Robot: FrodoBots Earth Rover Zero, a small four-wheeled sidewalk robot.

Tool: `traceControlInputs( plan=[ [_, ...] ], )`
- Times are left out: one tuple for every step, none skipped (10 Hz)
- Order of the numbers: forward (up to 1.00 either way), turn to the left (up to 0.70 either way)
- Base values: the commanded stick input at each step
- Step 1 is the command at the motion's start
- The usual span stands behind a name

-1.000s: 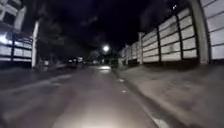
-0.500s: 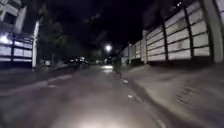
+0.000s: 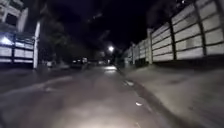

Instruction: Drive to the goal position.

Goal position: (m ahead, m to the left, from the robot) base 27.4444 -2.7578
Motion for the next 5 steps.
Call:
traceControlInputs(
  plan=[
    [0.7, 0.0],
    [0.7, 0.0],
    [0.7, 0.0],
    [0.7, 0.0],
    [0.7, 0.0]
  ],
)
